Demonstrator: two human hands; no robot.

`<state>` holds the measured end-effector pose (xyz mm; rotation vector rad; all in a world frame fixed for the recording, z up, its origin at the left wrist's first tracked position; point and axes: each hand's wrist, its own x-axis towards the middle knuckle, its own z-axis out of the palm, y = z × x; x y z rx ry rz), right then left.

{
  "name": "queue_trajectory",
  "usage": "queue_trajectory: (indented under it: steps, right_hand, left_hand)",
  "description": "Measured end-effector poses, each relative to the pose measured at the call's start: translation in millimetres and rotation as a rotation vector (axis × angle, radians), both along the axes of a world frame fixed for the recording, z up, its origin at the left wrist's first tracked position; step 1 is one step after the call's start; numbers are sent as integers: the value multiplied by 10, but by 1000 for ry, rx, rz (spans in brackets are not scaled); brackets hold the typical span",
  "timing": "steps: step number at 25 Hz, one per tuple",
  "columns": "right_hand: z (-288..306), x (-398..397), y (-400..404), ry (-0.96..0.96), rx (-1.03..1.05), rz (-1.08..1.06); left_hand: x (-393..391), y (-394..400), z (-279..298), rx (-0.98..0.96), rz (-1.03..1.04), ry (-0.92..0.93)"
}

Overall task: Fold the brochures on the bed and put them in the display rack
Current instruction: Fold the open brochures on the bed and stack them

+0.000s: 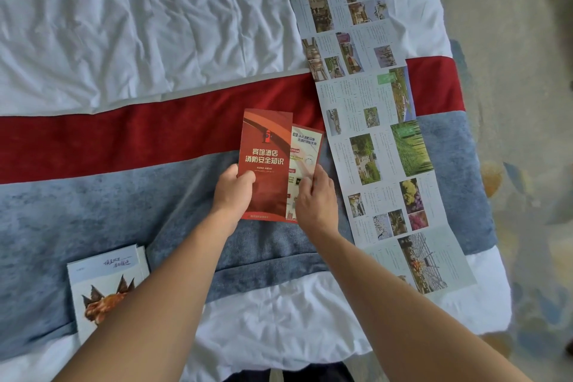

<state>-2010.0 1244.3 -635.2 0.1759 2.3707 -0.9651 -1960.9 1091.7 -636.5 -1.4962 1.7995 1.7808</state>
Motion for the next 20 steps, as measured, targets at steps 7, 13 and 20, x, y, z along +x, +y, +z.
queue_trajectory:
  steps: [7, 13, 20]
  right_hand:
    - [122, -1, -130, -175, -168, -246]
    - [89, 17, -23, -134, -136, -163]
    - [75, -9, 48, -202, -237, -146]
  left_hand:
    - [43, 18, 68, 330, 304, 24]
    - [51, 67, 58, 119, 104, 13]
    - [92, 245, -99, -193, -222, -102]
